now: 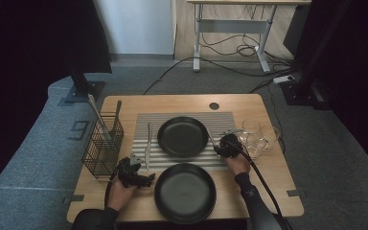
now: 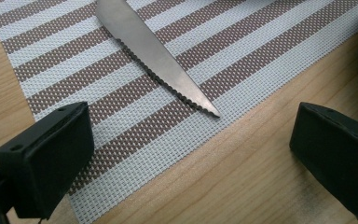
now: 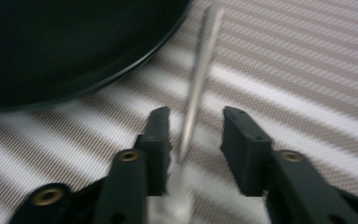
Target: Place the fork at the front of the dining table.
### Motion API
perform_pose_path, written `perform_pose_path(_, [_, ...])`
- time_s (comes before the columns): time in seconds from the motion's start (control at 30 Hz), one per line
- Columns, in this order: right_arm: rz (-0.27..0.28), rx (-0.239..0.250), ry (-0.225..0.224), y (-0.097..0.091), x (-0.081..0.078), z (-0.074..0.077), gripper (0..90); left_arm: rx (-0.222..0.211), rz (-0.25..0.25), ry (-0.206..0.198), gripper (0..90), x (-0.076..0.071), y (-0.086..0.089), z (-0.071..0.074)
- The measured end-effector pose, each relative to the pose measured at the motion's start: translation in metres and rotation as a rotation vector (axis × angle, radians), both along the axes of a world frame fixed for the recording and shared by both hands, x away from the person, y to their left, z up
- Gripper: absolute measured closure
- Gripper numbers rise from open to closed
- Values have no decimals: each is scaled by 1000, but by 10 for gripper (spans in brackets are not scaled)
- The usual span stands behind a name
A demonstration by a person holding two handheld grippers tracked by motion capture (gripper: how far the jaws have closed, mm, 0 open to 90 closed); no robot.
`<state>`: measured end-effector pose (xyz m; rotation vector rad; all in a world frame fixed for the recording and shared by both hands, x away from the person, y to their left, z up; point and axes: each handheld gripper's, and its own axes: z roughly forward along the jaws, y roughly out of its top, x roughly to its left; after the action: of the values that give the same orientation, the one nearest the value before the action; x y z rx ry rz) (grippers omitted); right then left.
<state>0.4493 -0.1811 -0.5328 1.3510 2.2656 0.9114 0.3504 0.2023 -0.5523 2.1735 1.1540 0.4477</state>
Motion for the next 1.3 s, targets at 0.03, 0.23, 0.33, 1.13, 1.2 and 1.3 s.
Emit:
perform_pose_path(0.03, [-17, 5, -5, 0, 4, 1, 559, 0, 0, 0, 0, 0, 0, 0])
perform_pose_path(0.23, [-57, -8, 3, 8, 26, 1, 427, 0, -1, 0, 0, 0, 0, 0])
perform_pose_path(0.33, [-86, -23, 6, 10, 33, -1, 401, 0, 0, 0, 0, 0, 0, 0])
perform_pose_path(1.13, [-173, -97, -11, 3, 50, -4, 391, 0, -1, -1, 0, 0, 0, 0])
perform_pose_path(1.2, [-179, -94, -11, 3, 51, -4, 391, -1, -1, -1, 0, 0, 0, 0])
perform_pose_path(1.3, [-178, -91, -9, 2, 51, -4, 391, -1, -1, -1, 0, 0, 0, 0])
